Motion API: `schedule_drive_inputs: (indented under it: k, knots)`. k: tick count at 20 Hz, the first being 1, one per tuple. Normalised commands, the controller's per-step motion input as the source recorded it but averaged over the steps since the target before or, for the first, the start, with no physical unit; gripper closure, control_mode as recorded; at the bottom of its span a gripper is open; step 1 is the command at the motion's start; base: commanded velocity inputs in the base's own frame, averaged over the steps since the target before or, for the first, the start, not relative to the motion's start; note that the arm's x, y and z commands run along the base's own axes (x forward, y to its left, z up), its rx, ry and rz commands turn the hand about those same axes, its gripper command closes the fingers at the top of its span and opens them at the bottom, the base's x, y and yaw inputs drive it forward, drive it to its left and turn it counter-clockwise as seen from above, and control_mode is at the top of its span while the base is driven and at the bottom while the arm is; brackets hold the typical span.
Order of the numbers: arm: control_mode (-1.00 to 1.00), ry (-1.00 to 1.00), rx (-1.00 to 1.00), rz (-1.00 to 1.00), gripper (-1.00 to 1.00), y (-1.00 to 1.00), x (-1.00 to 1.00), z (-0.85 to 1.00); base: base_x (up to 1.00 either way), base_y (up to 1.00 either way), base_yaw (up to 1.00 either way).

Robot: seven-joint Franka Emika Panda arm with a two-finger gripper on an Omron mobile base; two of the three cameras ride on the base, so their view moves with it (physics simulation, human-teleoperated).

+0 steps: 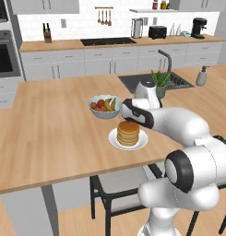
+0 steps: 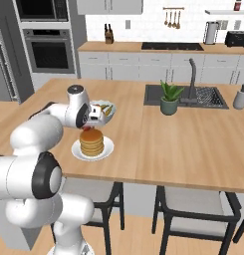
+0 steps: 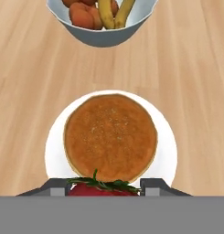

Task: Take the strawberry from the fridge and place it on top of the pancake, located on the dining counter.

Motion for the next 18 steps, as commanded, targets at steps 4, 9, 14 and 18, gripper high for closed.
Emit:
schedule_drive_inputs:
  k: [4,9,14,18]
  knots:
    - [-1.0,0.01,0.0,0.0,1.0,0.07,-0.04,-0.04,0.0,0.0,0.0]
    - [-1.0,0.0,-0.02,0.0,1.0,0.03,-0.01,-0.34,0.0,0.0,0.0]
    - [-1.0,0.05,-0.08,0.0,1.0,0.0,0.06,-0.51,0.0,0.0,0.0]
    - [-1.0,0.0,-0.02,0.0,1.0,0.0,0.0,-0.19,0.0,0.0,0.0]
